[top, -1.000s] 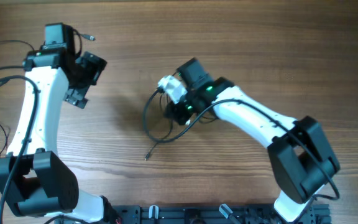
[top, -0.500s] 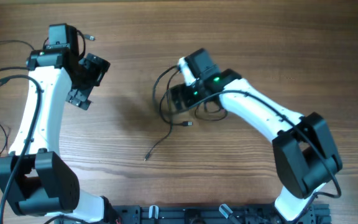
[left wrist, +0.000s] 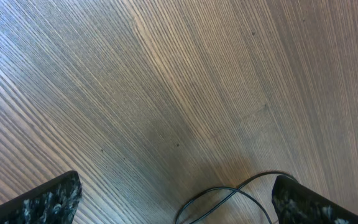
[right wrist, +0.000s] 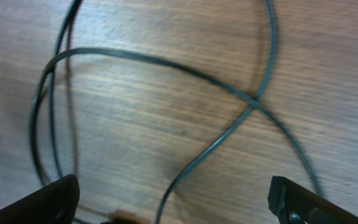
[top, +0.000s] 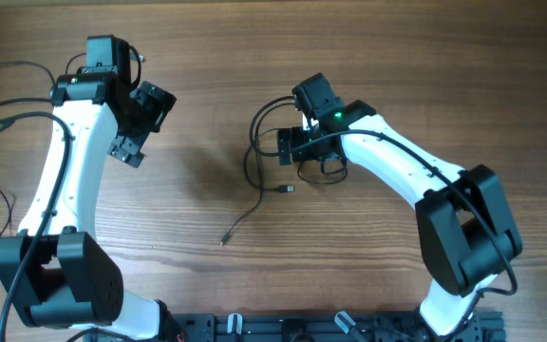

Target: Untangle cables

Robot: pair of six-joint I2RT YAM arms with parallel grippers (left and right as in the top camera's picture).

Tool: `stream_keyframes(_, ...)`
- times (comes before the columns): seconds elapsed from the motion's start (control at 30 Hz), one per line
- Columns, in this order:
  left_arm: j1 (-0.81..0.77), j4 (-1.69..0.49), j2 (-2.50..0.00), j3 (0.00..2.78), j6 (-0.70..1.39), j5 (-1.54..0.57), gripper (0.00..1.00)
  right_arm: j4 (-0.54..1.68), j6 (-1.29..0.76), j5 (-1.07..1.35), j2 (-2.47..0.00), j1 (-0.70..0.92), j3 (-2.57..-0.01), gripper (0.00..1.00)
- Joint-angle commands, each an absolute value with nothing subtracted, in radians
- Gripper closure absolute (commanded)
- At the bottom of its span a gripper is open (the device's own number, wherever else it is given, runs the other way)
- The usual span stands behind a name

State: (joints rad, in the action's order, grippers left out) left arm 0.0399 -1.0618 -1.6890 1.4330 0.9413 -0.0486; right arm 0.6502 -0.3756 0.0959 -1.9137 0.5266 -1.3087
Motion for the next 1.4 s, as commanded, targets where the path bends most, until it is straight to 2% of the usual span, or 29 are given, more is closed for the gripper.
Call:
stream_keyframes(0.0, 0.035, -1.064, -1.702, 1.424, 0.95, 0.017, 0.0, 0.676, -0.405, 0.175, -1.982, 0.541, -1.327, 0.03)
stream_keyframes(0.1, 0.035, -1.071, -1.702, 1.424, 0.95, 0.046, 0.0, 0.682, -0.425, 0.244, -2.028, 0.551, -1.327, 0.04)
stream_keyframes(0.13, 0.035, -1.073, -1.702, 1.424, 0.95, 0.047, 0.0, 0.664, -0.408, 0.299, -2.038, 0.556, -1.327, 0.0)
stream_keyframes(0.3, 0.035, -1.075, -1.702, 1.424, 0.95, 0.055, 0.0, 0.561, -0.403, 0.445, -2.039, 0.601, -1.327, 0.0)
stream_keyframes(0.37, 0.035, -1.074, -1.702, 1.424, 0.95, 0.054, 0.0, 0.538, -0.409, 0.406, -2.039, 0.64, -1.327, 0.0)
stream_keyframes(0.5, 0.035, -1.074, -1.702, 1.424, 0.95, 0.055, 0.0, 0.533, -0.478, 0.133, -2.039, 0.739, -1.327, 0.0)
stream_keyframes(0.67, 0.035, -1.079, -1.702, 1.424, 0.947, 0.057, 0.0, 0.53, -0.506, 0.051, -2.055, 0.776, -1.327, 0.01)
stream_keyframes(0.77, 0.036, -1.092, -1.702, 1.424, 0.947, 0.123, 0.0, 0.532, -0.503, 0.052, -2.083, 0.776, -1.338, 0.21)
stream_keyframes(0.8, 0.039, -1.098, -1.702, 1.424, 0.947, 0.133, 0.0, 0.536, -0.498, 0.052, -2.085, 0.777, -1.343, 0.35)
stream_keyframes(0.83, 0.044, -1.102, -1.702, 1.424, 0.947, 0.132, 0.0, 0.535, -0.498, 0.051, -2.085, 0.779, -1.343, 0.43)
stream_keyframes(0.93, 0.067, -1.126, -1.702, 1.424, 0.949, 0.128, 0.0, 0.535, -0.485, 0.053, -2.084, 0.783, -1.344, 0.88)
stream_keyframes(1.03, 0.07, -1.138, -1.702, 1.424, 0.951, 0.121, 0.0, 0.429, -0.298, 0.25, -2.084, 0.785, -1.347, 0.96)
stream_keyframes(1.17, 0.07, -1.154, -1.702, 1.424, 0.951, 0.12, 0.0, 0.367, -0.286, 0.255, -2.084, 0.802, -1.349, 0.95)
stream_keyframes(1.2, 0.07, -1.158, -1.702, 1.424, 0.952, 0.12, 0.0, 0.371, -0.278, 0.244, -2.084, 0.801, -1.35, 0.72)
stream_keyframes(1.23, 0.07, -1.161, -1.702, 1.424, 0.951, 0.11, 0.0, 0.383, -0.262, 0.225, -2.081, 0.795, -1.356, 0.31)
stream_keyframes(1.27, 0.07, -1.161, -1.702, 1.424, 0.951, 0.08, 0.0, 0.406, -0.258, 0.208, -2.073, 0.783, -1.372, 0.07)
stream_keyframes(1.3, 0.07, -1.161, -1.702, 1.424, 0.951, 0.05, 0.0, 0.433, -0.252, 0.199, -2.057, 0.768, -1.393, 0.0)
stream_keyframes(1.37, 0.068, -1.161, -1.702, 1.424, 0.951, -0.004, 0.0, 0.465, -0.216, 0.198, -2.02, 0.739, -1.432, 0.0)
